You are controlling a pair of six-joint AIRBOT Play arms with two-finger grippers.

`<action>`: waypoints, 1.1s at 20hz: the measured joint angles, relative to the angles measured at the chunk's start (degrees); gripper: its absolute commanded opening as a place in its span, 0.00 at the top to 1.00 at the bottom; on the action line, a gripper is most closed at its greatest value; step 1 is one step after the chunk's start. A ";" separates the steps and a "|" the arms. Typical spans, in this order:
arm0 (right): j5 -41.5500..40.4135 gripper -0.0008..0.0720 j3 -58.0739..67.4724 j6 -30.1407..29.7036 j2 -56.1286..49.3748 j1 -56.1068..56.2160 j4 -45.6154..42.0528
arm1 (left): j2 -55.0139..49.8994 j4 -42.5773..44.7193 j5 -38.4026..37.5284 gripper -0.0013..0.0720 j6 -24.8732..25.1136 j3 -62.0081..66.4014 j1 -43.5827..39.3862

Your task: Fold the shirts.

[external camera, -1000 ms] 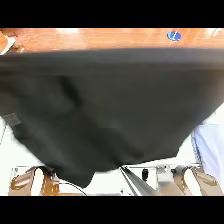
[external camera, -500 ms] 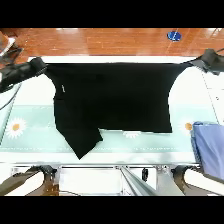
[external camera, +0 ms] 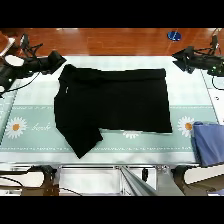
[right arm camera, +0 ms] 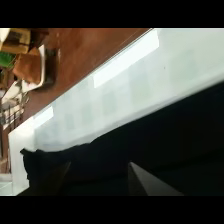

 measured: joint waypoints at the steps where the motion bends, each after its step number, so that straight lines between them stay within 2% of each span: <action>1: 1.81 0.42 0.17 0.07 0.50 -1.64 -0.02 | 0.20 0.68 -4.44 0.29 -0.04 0.90 2.51; 3: 9.11 0.42 0.20 -0.11 2.91 -5.51 -2.82 | 1.75 3.15 -15.21 0.29 0.13 1.75 8.76; 6: 17.05 0.42 -4.68 -0.28 11.15 -10.73 -15.98 | 7.30 8.46 -26.71 0.29 1.81 -2.14 18.36; 8: 16.85 0.42 -12.74 1.49 18.78 -13.46 -23.58 | 12.20 9.97 -31.47 0.29 3.74 -9.53 23.93; 10: 14.60 0.42 -23.50 3.02 27.61 -15.23 -27.41 | 15.65 11.13 -34.29 0.29 5.51 -19.15 28.79; 13: 11.50 0.42 -38.91 3.96 39.56 -16.50 -29.46 | 17.88 9.09 -35.71 0.29 9.16 -30.91 32.52; 16: 10.19 0.42 -49.55 4.20 47.45 -16.94 -27.76 | 18.58 6.58 -34.16 0.29 10.97 -38.53 32.46; 22: 10.51 0.42 -57.24 4.09 52.65 -17.16 -25.03 | 17.59 3.08 -27.85 0.29 11.28 -43.95 25.64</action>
